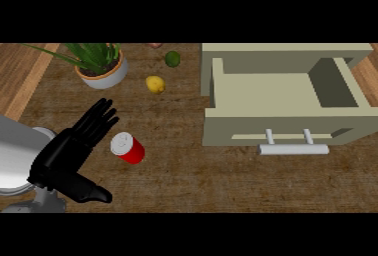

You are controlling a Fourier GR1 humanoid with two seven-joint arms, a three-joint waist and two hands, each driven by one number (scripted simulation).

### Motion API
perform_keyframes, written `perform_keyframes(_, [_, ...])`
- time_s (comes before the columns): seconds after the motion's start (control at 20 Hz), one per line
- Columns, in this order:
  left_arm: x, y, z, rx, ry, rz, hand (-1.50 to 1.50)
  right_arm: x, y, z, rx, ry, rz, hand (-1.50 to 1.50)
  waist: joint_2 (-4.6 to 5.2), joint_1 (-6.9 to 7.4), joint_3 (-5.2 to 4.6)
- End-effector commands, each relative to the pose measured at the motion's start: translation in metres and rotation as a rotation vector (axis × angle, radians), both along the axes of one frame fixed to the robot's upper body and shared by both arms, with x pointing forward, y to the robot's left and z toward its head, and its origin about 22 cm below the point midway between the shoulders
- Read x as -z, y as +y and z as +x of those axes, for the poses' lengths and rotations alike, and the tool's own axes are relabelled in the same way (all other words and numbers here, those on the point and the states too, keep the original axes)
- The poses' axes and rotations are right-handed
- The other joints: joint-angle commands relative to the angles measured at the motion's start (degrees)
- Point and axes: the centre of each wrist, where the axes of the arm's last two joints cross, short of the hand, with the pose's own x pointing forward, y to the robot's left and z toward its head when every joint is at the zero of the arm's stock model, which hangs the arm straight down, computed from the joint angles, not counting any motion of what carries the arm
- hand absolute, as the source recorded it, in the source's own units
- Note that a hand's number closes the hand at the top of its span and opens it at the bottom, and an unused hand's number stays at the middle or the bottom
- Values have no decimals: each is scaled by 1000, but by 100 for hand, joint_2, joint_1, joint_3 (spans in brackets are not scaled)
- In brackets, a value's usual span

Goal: Pick up the can, place it into the drawer and close the drawer

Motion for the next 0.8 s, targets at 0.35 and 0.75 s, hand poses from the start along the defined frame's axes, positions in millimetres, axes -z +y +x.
perform_keyframes(0.35, [66, 15, -1, -86, 8, 44, -150, -9, -15, -22, -3, 12, 12, -150, -1, -11, -1])
perform_keyframes(0.75, [102, 38, 12, -126, 28, 68, -150, -7, -17, -18, -11, 24, -9, -150, 1, -8, -1])
